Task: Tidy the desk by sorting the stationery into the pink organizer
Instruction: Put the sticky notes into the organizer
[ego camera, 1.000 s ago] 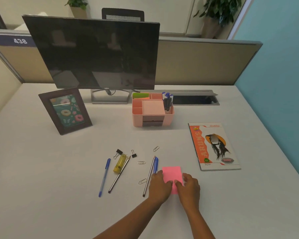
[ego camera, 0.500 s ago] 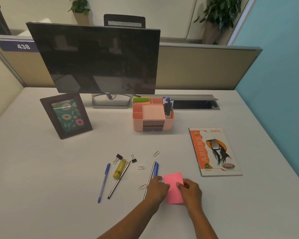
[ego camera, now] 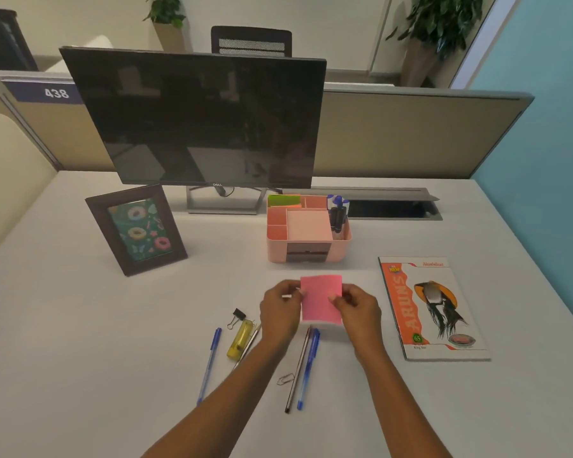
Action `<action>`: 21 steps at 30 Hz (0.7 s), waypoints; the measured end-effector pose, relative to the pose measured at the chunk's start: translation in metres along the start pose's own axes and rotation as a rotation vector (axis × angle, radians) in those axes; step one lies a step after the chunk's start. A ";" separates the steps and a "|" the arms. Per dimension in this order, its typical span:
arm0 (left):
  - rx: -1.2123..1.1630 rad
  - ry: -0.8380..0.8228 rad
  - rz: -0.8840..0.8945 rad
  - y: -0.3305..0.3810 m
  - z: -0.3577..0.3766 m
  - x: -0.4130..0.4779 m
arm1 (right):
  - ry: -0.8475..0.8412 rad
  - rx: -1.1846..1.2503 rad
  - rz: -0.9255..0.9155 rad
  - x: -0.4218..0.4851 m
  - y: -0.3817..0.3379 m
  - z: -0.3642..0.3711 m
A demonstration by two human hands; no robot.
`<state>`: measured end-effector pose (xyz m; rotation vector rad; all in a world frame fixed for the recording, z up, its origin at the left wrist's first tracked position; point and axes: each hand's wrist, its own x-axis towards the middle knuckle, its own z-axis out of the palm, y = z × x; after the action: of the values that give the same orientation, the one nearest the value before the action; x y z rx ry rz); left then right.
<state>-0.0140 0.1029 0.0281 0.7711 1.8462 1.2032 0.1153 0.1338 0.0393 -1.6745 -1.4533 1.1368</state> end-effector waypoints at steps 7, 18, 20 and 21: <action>-0.060 0.125 0.199 0.054 -0.021 0.068 | 0.067 0.030 -0.203 0.063 -0.069 0.027; -0.018 0.270 0.305 0.100 -0.033 0.166 | 0.190 -0.050 -0.342 0.148 -0.129 0.065; 0.011 0.281 0.304 0.100 -0.032 0.178 | 0.190 -0.066 -0.361 0.155 -0.130 0.070; 0.027 0.288 0.299 0.099 -0.032 0.183 | 0.191 -0.074 -0.364 0.158 -0.130 0.072</action>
<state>-0.1275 0.2735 0.0757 0.9540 2.0316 1.5491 -0.0029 0.3079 0.0926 -1.4440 -1.6084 0.7134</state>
